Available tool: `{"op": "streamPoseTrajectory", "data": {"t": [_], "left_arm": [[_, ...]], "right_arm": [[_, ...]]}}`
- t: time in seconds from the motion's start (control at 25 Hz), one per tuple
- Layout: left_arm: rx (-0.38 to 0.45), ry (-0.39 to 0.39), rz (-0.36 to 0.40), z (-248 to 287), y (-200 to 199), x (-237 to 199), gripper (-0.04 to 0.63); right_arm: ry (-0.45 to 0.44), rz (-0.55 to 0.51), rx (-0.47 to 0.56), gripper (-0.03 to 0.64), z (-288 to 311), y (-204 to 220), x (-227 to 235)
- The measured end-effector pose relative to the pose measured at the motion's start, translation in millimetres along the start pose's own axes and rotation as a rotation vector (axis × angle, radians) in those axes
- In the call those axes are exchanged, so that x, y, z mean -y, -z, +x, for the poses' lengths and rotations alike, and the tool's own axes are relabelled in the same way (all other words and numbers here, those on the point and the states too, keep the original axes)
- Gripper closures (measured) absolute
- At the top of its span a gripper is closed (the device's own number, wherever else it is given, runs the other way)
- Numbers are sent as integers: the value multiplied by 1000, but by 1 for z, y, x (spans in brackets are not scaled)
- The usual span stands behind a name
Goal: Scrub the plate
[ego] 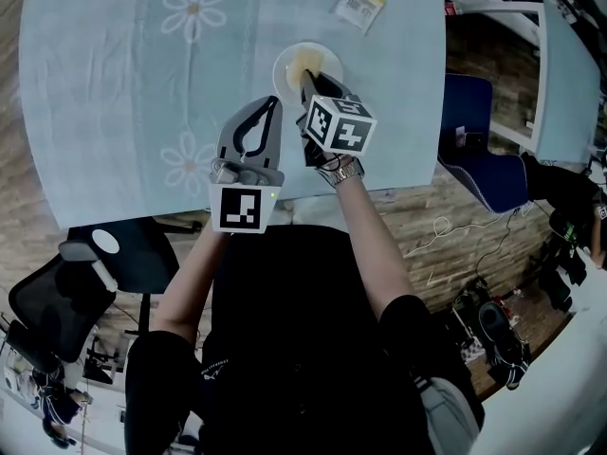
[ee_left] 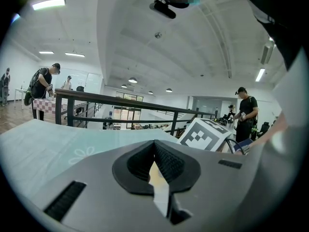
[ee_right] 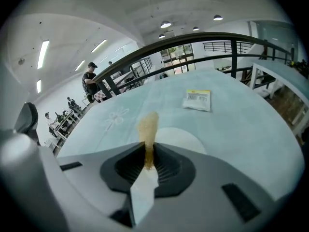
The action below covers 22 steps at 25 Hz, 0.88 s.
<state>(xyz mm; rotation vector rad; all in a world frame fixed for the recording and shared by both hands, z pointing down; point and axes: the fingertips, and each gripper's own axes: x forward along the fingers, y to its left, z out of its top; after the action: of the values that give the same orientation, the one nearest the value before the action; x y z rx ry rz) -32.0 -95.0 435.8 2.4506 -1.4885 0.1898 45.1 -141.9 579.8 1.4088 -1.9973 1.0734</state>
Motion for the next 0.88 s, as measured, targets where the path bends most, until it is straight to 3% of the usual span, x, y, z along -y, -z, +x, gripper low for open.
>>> {"op": "streamPoseTrajectory", "data": {"t": [0.36,0.88], "left_arm": [[5,-32,-15,-7,2,-7,583],[-6,-32,-15,-2,7,-7,583]], "right_arm": [[-95,23,-88,565,20,19,-30],[-6,23,-132,565,29,30,-10]]}}
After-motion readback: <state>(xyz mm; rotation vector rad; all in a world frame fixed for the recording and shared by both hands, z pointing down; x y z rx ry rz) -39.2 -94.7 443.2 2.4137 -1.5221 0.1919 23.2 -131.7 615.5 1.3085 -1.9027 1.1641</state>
